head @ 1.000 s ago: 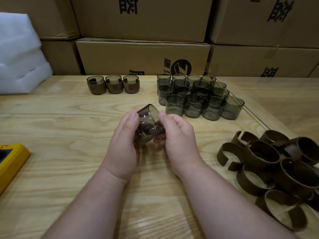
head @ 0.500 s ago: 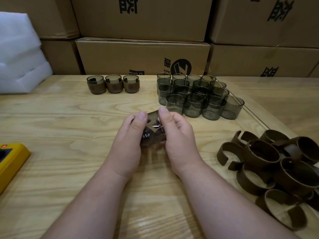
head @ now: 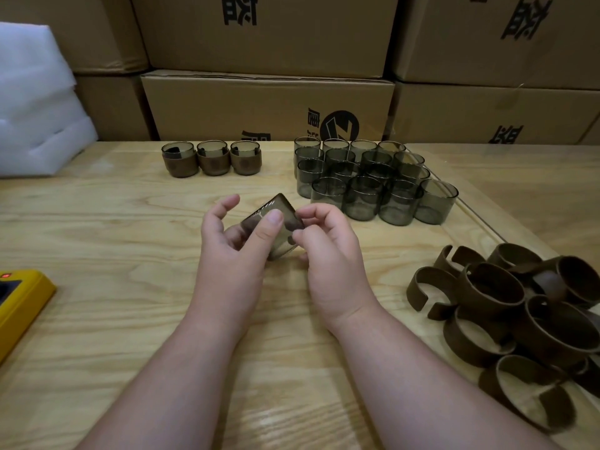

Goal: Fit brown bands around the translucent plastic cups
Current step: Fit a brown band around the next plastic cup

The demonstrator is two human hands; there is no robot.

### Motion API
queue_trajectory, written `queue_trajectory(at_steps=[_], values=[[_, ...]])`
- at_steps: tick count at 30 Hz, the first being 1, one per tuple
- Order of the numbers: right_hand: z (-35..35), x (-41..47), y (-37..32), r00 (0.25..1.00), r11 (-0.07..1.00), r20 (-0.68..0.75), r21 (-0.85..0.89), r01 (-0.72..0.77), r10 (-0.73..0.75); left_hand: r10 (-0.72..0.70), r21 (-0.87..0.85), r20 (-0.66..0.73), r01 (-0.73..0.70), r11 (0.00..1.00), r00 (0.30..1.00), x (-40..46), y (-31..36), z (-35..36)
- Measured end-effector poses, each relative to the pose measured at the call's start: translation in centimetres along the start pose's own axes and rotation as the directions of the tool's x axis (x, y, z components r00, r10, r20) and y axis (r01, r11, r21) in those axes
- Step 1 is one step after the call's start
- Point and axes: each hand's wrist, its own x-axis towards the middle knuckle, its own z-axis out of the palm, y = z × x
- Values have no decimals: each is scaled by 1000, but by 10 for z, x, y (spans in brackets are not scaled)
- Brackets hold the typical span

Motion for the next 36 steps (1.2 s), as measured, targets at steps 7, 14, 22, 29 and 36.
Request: queue_trajectory(at_steps=[7,14,22,29,36], values=[[1,0,2,1000,1000,6,-24,-13,13,35,57,-27,-34,998,999,1,1,1],[3,0,2,996,997,-82,-61,-40,34,95,241,107,-119,963,990,-2,1,2],[3,2,3,997,998,-64,-43,-42,39,88,299,108,-117,947,990,-2,-2,1],[2,4,6,997,998,-53,-45,-49,47,107,335,136,-148,931,985,-4,1,0],[3,4,8,1000,990,-21,-140,14,-17,127,341,163,-177,923,978,-8,6,2]])
